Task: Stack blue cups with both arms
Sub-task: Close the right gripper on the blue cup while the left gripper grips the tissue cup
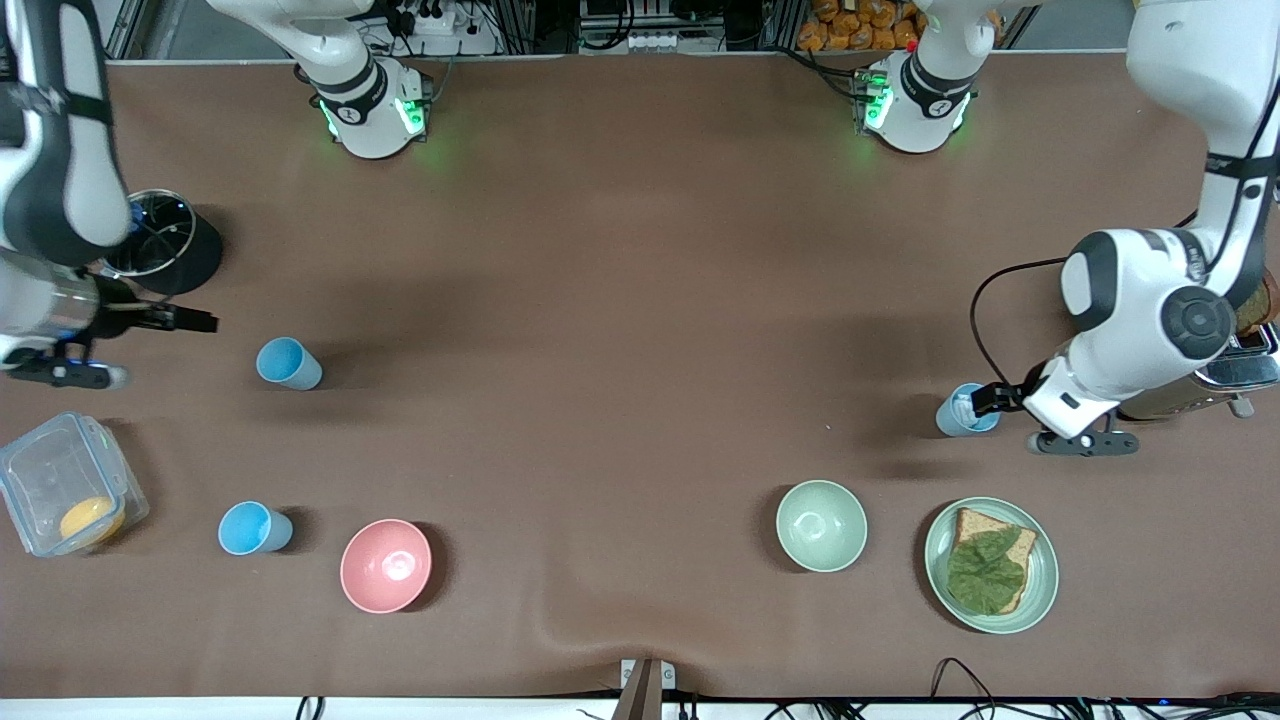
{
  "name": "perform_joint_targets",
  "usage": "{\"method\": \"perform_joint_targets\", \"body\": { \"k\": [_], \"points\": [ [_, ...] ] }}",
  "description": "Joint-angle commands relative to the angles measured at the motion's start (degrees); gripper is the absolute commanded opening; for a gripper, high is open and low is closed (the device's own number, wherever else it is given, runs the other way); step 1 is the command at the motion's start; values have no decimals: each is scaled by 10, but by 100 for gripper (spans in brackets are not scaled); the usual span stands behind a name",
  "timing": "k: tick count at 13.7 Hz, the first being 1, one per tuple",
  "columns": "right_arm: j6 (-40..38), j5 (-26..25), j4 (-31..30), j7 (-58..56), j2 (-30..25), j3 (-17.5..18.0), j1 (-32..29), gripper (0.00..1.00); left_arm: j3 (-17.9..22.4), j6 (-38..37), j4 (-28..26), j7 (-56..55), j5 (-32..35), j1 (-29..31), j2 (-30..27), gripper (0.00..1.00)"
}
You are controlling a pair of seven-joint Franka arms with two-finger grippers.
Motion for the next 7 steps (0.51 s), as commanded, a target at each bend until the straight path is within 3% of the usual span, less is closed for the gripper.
{"method": "perform_joint_targets", "body": {
  "k": [1,2,5,7],
  "points": [
    [105,1,-90,-2,-5,4,4,100,-2,11,0,11,0,3,14,68],
    [125,1,-95,-2,7,4,4,100,-1,12,0,11,1,2,15,55],
    [160,1,-94,-3,39,4,4,100,-2,11,2,2,1,-2,28,2],
    [180,1,-95,-2,64,4,6,100,-2,11,5,2,1,-2,27,0]
  ]
}}
